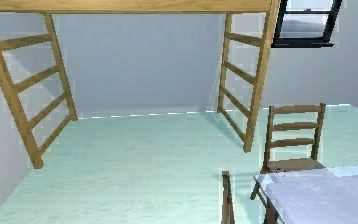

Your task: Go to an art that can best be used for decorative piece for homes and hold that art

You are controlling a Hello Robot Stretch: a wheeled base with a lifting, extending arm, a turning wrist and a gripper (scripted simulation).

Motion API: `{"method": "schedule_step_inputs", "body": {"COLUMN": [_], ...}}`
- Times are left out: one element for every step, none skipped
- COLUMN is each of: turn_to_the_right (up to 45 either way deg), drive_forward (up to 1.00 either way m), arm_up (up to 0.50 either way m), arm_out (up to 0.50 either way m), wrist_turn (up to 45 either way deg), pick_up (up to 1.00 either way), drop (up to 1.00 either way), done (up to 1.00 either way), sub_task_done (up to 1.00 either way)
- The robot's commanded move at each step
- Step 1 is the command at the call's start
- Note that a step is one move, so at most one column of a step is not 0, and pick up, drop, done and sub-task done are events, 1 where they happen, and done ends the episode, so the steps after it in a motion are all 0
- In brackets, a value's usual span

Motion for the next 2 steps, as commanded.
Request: {"method": "schedule_step_inputs", "body": {"turn_to_the_right": [0.0,0.0], "drive_forward": [0.00,0.00], "arm_up": [0.00,0.00], "arm_out": [0.00,0.00], "wrist_turn": [45.0,45.0], "pick_up": [0.00,0.00], "drop": [0.00,0.00], "done": [0.00,0.00], "sub_task_done": [0.00,0.00]}}
